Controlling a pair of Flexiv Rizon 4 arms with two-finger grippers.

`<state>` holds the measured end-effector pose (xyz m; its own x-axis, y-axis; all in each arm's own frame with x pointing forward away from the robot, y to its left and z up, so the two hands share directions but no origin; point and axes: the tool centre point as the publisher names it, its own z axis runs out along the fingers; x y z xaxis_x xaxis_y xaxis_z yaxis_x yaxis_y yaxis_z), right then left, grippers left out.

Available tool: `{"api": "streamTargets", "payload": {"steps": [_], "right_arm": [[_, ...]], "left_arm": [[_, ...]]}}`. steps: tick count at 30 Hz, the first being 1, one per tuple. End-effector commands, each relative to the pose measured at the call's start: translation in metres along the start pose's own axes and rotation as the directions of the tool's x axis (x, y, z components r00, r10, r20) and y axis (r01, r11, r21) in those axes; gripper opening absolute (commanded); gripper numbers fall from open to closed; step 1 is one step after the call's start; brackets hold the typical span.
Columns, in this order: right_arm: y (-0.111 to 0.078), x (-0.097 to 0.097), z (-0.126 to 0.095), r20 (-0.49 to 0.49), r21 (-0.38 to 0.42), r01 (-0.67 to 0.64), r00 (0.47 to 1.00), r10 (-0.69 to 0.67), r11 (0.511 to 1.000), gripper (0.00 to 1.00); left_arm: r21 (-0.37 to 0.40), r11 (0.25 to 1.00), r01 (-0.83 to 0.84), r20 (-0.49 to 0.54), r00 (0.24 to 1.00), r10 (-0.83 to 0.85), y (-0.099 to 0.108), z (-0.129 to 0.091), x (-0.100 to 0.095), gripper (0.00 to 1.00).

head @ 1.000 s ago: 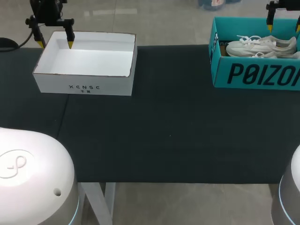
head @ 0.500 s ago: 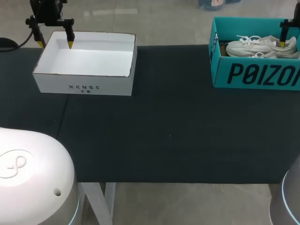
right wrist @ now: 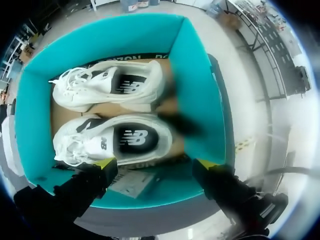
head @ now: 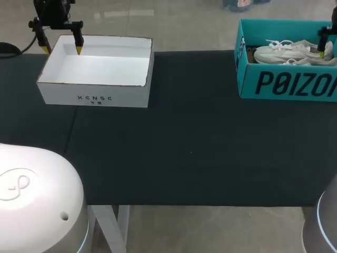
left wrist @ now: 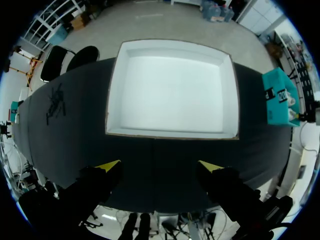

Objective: Take the shoe out of the shoebox, open the shoe tongue, remove and reinsert the insole, then place the shoe into the shoebox

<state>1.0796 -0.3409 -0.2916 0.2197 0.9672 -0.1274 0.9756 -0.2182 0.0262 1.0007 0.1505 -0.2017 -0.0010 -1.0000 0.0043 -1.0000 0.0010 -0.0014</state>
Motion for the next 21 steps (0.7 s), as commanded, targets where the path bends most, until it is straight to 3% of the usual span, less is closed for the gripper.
{"api": "streamTargets", "payload": {"steps": [1,5,21], "right_arm": [[0.011,-0.006,0.012,-0.012,0.022,0.026,1.000,-0.026,0.999,1.00],[0.016,-0.004,0.025,0.016,0.027,0.041,0.999,-0.041,0.999,1.00],[0.027,-0.011,0.073,-0.036,-0.012,-0.019,0.999,0.018,1.000,1.00]], "left_arm": [[-0.001,1.000,0.000,0.002,1.000,0.000,0.000,-0.001,0.000,1.00],[-0.001,1.000,0.000,0.002,1.000,0.000,0.000,-0.001,0.000,1.00],[-0.001,1.000,0.000,0.002,1.000,0.000,0.000,-0.001,0.000,1.00]]}}
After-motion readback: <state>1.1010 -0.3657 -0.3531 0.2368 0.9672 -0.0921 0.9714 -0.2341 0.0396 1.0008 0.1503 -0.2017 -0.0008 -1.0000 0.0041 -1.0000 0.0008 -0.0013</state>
